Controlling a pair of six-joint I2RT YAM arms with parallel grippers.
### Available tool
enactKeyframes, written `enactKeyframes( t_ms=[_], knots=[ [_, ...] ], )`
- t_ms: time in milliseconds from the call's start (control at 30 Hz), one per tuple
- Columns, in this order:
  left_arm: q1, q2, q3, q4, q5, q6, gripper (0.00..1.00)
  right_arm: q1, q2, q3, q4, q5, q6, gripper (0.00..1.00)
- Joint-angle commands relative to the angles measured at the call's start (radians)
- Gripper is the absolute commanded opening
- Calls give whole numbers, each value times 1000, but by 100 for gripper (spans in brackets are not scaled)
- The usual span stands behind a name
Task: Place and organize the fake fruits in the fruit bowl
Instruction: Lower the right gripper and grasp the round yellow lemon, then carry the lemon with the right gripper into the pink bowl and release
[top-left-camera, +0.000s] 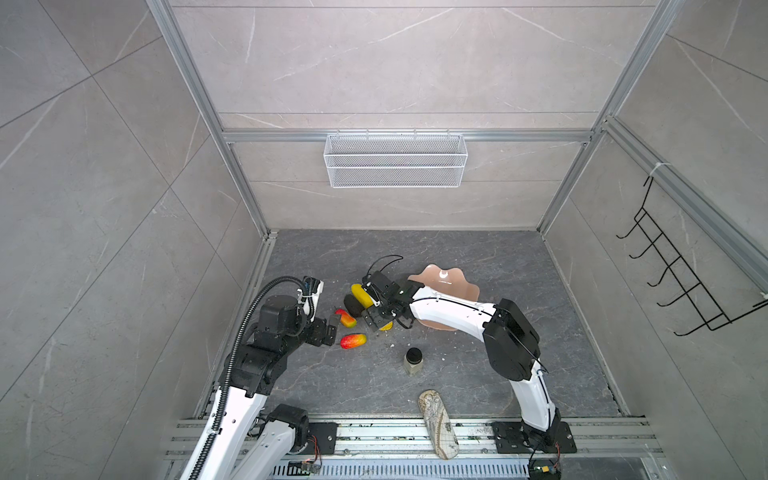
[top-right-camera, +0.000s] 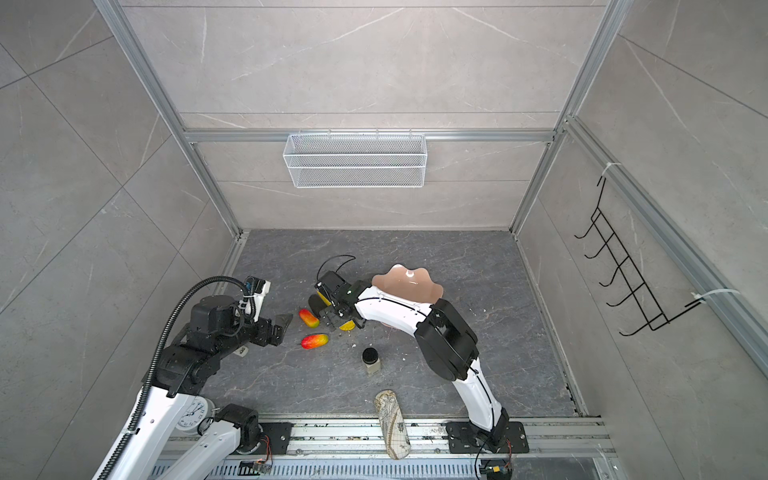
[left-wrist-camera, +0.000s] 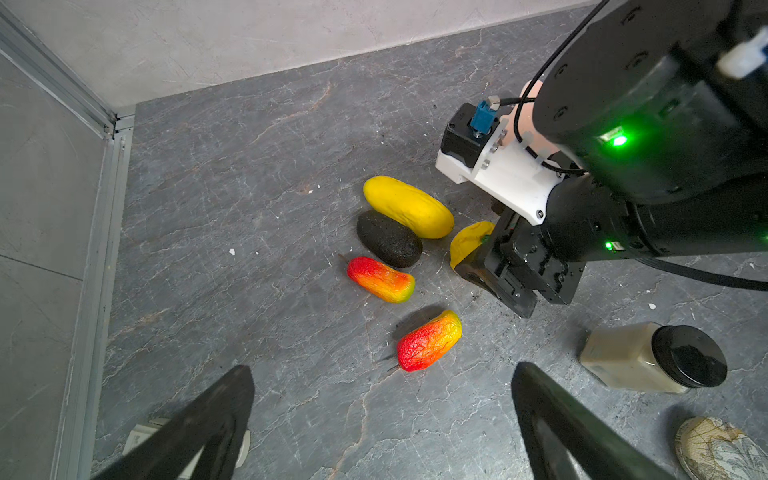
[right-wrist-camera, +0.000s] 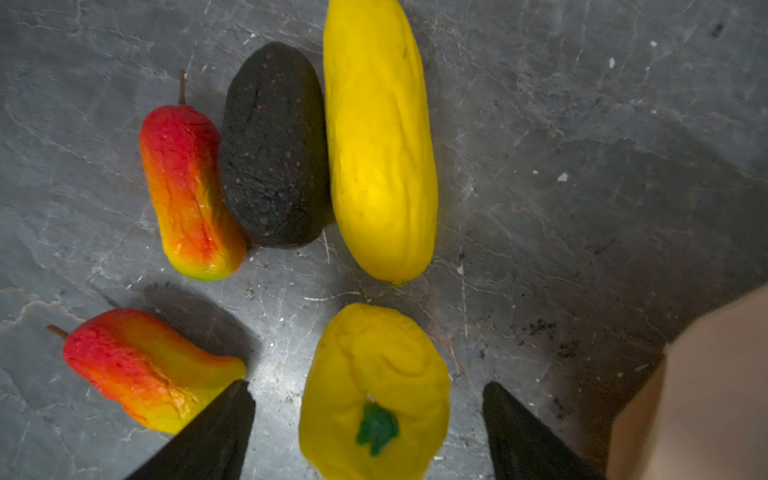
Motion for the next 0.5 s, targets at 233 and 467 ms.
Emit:
enactKeyframes(
  t_ms=[233,467],
  knots=[
    [1,-1,-2,18,-18,12,100,-2,58,39,-12,26,33,72],
    [1,-3,-3,19,-25,13,100,-2,57,60,-29,25,26,53]
  ],
)
